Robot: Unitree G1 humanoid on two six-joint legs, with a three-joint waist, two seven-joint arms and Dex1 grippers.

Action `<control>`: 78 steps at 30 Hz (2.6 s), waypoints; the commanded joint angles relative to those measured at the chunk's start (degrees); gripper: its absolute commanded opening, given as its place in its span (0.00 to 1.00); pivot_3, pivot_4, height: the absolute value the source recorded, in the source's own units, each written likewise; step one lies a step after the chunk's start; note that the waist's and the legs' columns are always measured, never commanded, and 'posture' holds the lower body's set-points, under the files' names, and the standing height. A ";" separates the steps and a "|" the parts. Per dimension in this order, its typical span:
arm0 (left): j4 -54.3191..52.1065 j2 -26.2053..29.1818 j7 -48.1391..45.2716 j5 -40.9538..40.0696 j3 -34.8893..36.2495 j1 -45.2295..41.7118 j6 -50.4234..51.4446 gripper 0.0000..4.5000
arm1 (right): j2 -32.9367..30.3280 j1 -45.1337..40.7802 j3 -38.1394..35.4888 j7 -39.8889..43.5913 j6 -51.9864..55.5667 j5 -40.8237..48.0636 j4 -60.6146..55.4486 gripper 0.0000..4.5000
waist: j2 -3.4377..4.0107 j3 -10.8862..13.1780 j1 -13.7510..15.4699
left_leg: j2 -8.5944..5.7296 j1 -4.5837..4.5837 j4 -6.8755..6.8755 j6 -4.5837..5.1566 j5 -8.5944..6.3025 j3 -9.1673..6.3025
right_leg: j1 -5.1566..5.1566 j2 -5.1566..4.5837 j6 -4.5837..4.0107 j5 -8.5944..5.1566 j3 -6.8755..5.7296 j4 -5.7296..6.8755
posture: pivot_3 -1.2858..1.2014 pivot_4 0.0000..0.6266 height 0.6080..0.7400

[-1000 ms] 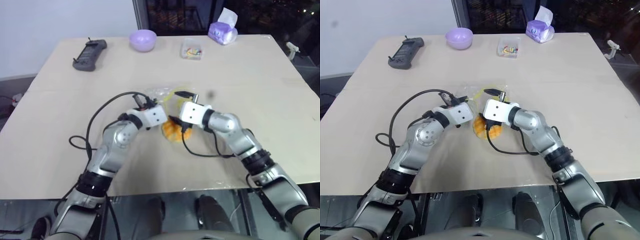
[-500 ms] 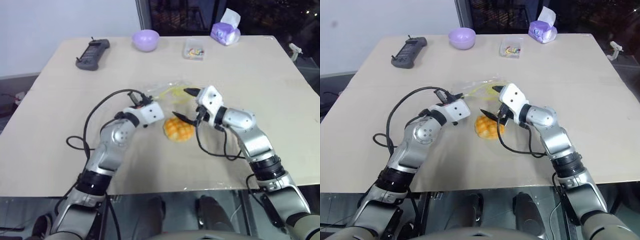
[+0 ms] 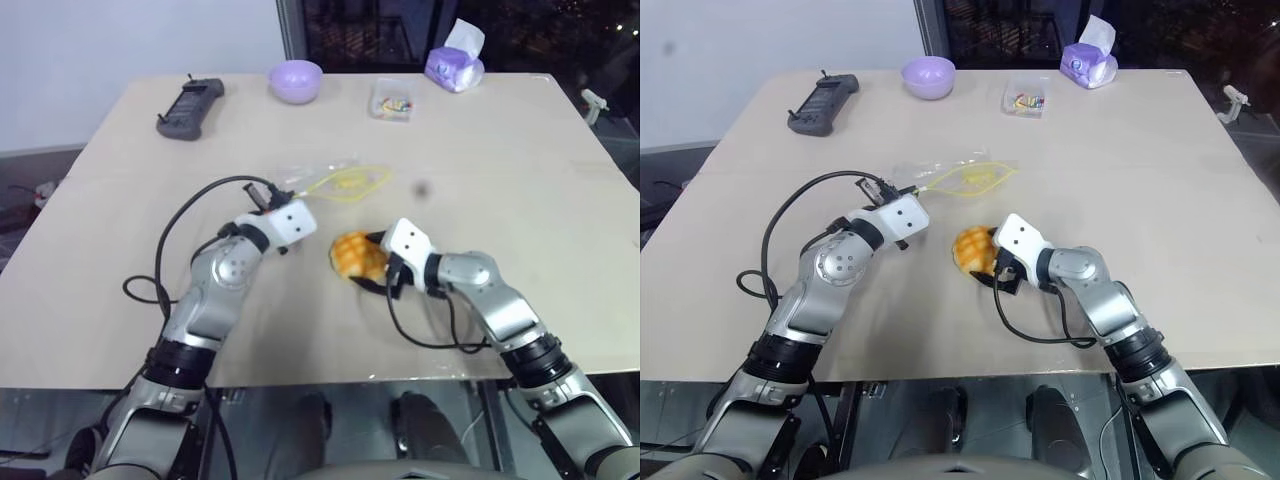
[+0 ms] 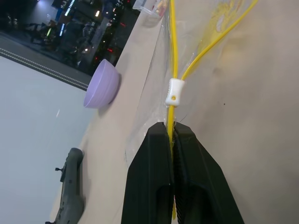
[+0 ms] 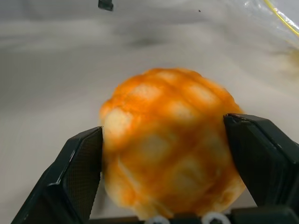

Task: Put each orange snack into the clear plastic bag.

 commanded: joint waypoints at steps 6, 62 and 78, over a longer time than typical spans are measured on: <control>-1.10 0.12 0.76 -0.59 0.89 0.14 -0.65 0.00 | -1.80 -0.07 -1.03 -1.02 -1.27 -2.26 2.32 0.38 | -0.01 0.00 0.12 | 0.00 0.02 0.03 0.00 0.00 -0.05 | 0.07 0.00 0.00 0.00 -0.07 -0.01 | 0.52 0.24 1.00; -2.36 -2.95 -4.52 -2.82 -6.04 0.54 -12.76 0.00 | 4.87 -19.47 -13.29 -10.08 14.71 6.60 15.91 0.28 | 0.02 0.02 -0.02 | -0.05 -0.03 0.06 0.00 0.00 -0.17 | 0.17 -0.07 0.00 0.00 -0.24 -0.09 | 0.52 0.24 1.00; -1.37 -3.71 -0.95 -1.78 -3.43 0.12 -8.37 0.00 | -5.95 -11.04 -10.94 7.28 15.11 13.29 0.60 0.88 | 0.03 0.04 -0.02 | -0.05 -0.04 0.05 0.01 -0.01 -0.18 | 0.17 -0.08 0.00 0.00 -0.24 -0.11 | 0.52 0.24 1.00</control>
